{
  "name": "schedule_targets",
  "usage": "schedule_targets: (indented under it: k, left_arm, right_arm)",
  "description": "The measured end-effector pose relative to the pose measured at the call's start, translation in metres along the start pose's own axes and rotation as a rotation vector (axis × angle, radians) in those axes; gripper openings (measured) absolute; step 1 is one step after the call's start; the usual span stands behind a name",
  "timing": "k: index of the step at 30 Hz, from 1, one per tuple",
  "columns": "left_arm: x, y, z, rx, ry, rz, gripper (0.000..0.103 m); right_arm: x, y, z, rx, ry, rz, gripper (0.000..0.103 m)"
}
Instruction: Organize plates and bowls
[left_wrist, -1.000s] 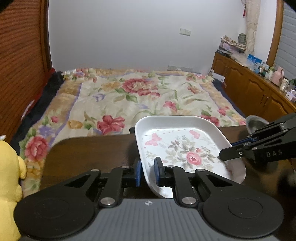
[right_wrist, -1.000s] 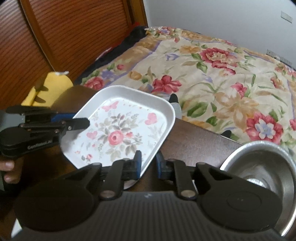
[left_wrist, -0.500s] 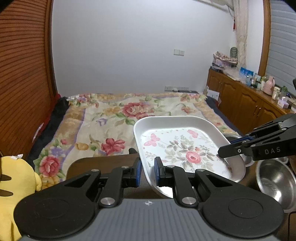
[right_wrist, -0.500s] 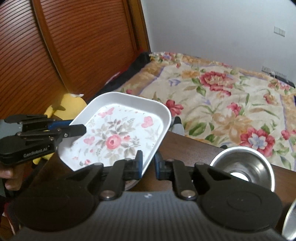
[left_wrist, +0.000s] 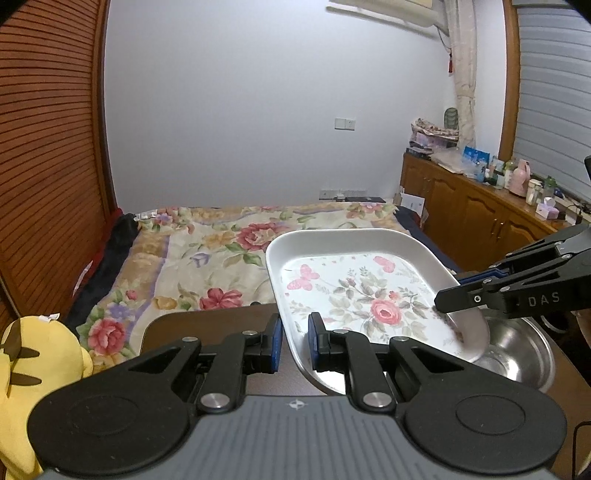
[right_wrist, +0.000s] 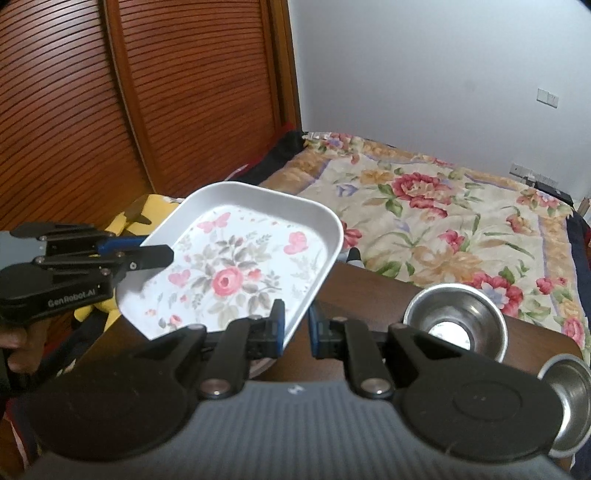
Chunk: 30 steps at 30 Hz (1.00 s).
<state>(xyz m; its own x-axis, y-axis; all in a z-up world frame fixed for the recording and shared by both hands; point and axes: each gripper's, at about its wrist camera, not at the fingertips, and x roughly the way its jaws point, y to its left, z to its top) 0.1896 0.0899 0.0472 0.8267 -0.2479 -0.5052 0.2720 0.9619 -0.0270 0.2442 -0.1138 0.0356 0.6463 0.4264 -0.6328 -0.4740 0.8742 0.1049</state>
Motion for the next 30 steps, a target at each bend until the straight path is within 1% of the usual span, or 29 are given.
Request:
schedule_targets:
  k: [7, 11, 18, 25, 30]
  left_arm:
    - [-0.022, -0.005, -0.014, 0.002, 0.005, -0.005, 0.017]
    - [-0.032, -0.009, -0.019, 0.024, 0.005, -0.005, 0.017]
    - [-0.040, -0.010, -0.032, 0.024, 0.014, -0.008, 0.017]
    - [-0.043, -0.011, -0.063, 0.008, 0.053, -0.018, 0.017]
    - [-0.043, -0.009, -0.082, -0.010, 0.085, -0.039, 0.017]
  right_arm:
    - [-0.017, 0.009, -0.019, 0.006, -0.004, 0.009, 0.015]
    - [-0.024, 0.014, -0.028, 0.005, -0.004, 0.021, 0.015]
    - [-0.032, 0.022, -0.039, 0.008, -0.001, 0.040, 0.015]
    - [-0.033, 0.028, -0.064, 0.007, 0.022, 0.061, 0.015]
    - [-0.026, 0.035, -0.086, 0.010, 0.061, 0.081, 0.015]
